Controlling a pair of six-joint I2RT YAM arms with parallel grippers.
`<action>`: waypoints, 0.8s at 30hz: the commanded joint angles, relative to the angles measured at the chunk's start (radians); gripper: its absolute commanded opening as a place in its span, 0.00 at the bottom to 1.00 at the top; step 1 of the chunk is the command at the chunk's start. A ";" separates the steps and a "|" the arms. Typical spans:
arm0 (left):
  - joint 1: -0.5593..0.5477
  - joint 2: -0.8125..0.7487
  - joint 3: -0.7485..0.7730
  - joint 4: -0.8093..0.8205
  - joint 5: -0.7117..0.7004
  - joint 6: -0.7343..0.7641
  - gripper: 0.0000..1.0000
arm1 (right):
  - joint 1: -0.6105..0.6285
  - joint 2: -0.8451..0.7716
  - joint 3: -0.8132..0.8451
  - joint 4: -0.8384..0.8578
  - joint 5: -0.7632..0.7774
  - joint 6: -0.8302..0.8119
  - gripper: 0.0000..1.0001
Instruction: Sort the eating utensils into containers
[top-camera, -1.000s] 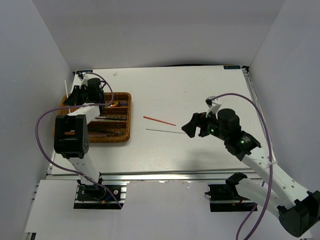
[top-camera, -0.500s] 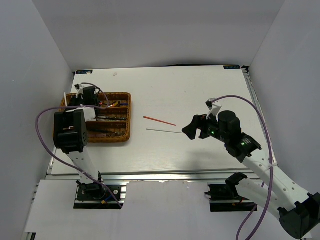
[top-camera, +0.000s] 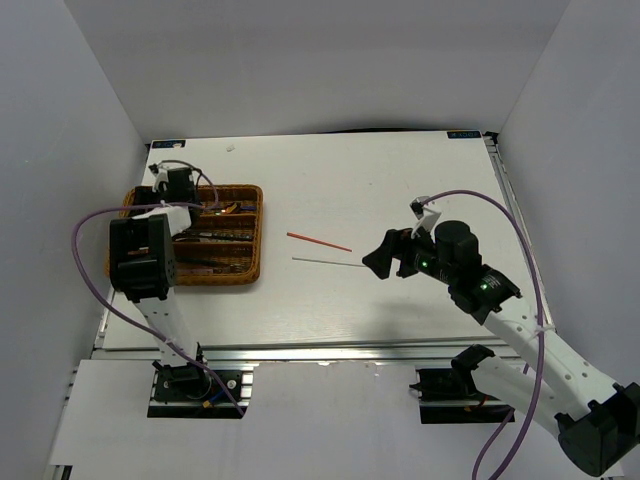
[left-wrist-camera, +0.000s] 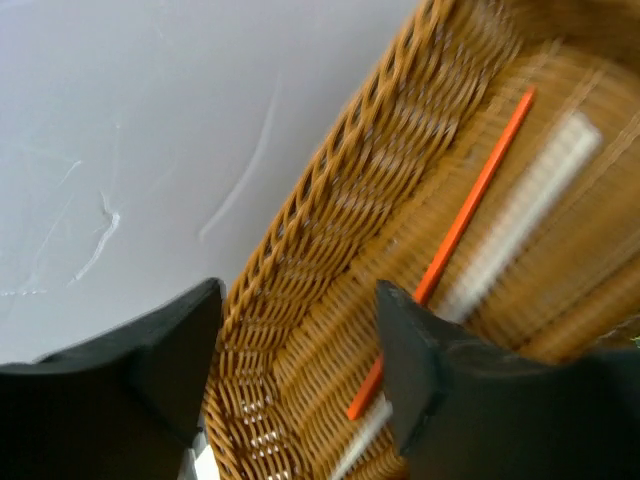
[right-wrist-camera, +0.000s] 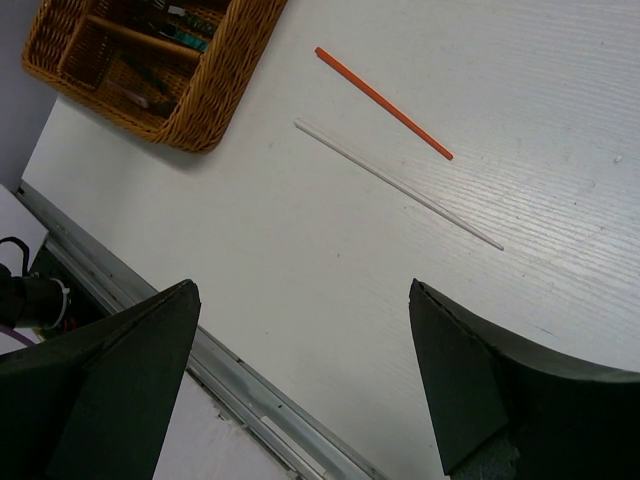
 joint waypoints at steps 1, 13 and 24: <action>-0.001 -0.077 0.093 -0.105 0.043 -0.102 0.76 | -0.004 0.006 0.026 0.006 -0.022 -0.002 0.89; -0.003 -0.534 0.124 -0.622 0.333 -0.771 0.98 | 0.006 0.280 0.133 0.008 -0.016 -0.091 0.89; -0.007 -1.296 -0.449 -0.537 0.742 -0.712 0.98 | 0.165 0.827 0.444 -0.072 0.061 -0.457 0.84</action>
